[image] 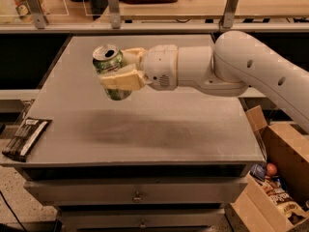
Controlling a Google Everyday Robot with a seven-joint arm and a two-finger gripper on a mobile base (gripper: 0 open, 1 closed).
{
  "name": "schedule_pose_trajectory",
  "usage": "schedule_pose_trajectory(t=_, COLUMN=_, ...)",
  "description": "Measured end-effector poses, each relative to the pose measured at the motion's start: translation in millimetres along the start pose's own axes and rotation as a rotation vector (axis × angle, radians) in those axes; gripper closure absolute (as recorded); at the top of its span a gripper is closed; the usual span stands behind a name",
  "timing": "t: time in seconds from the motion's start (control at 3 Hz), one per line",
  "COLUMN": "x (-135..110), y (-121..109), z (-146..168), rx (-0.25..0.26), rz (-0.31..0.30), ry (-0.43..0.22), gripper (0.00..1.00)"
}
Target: Move green can near rxbar chocolate
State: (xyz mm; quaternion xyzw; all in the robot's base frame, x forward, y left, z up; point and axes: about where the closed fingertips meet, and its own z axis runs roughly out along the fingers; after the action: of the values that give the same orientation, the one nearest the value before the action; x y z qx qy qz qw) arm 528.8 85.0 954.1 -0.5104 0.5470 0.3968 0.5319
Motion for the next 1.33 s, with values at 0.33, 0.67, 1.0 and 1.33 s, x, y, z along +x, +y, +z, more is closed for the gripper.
schedule_pose_trajectory(t=0.33, x=0.0, y=0.1, z=0.1, rx=0.000, rz=0.000, ry=0.000, gripper=1.00)
schedule_pose_trajectory(t=0.67, x=4.3, y=9.2, z=33.2, rx=-0.079, rz=0.004, ry=-0.034, gripper=1.00)
schedule_pose_trajectory(t=1.0, x=16.4, y=33.7, z=78.8, rx=-0.190, rz=0.044, ry=-0.075, gripper=1.00)
schedule_pose_trajectory(t=1.33, x=24.7, y=54.4, z=109.2, rx=-0.256, rz=0.082, ry=-0.112, gripper=1.00)
